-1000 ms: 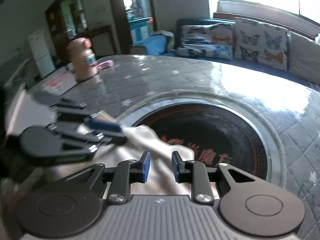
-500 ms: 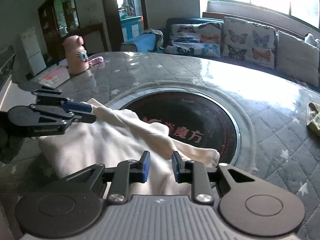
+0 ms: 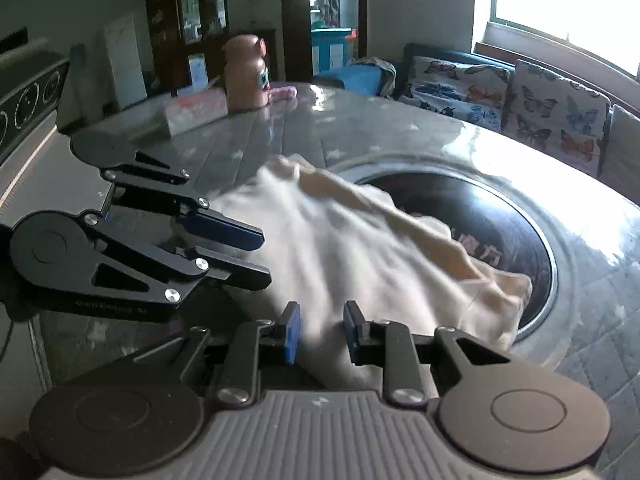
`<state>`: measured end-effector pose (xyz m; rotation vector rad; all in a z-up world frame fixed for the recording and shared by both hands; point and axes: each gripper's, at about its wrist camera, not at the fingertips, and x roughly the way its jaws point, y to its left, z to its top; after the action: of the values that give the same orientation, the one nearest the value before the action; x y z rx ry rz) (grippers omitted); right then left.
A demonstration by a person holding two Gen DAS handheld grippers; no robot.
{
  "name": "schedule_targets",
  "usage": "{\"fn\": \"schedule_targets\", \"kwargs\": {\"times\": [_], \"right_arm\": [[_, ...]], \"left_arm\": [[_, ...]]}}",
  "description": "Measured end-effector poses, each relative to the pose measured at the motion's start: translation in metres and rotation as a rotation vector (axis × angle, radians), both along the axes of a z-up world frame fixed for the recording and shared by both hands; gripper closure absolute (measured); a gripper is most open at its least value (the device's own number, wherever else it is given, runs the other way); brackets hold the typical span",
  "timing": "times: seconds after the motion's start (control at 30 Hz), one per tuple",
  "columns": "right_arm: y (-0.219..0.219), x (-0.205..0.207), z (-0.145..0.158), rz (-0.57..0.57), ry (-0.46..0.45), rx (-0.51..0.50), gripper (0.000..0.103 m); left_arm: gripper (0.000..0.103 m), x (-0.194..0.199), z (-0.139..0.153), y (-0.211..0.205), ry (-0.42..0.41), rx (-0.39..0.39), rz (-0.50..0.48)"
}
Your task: Fold clothes
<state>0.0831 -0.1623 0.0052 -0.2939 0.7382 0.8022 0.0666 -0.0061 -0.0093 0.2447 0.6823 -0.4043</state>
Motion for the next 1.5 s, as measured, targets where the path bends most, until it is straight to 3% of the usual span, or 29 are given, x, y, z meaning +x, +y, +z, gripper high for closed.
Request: {"fn": "schedule_targets", "kwargs": {"times": [0.47,0.67,0.97,1.2,1.5], "right_arm": [[-0.046,-0.004,-0.005,-0.121,0.078,0.077,0.080],[-0.042,0.001,0.011,-0.125,0.050,0.109,0.080],[-0.045,0.023,-0.003,-0.171,0.098,0.098,0.080],[-0.040,0.046,-0.002,-0.208,0.061,0.085,0.080],[-0.066,0.069,-0.002,-0.356,0.050,0.093,0.079]], "left_arm": [[0.071,-0.007,-0.001,0.037,0.025,-0.065,0.096],[0.069,0.000,0.010,0.048,0.000,-0.098,0.149],[0.062,0.010,0.005,0.078,0.046,-0.156,0.207],[0.063,0.024,0.005,0.077,0.036,-0.118,0.214],[0.059,0.026,0.001,0.084,0.044,-0.116,0.217]]}}
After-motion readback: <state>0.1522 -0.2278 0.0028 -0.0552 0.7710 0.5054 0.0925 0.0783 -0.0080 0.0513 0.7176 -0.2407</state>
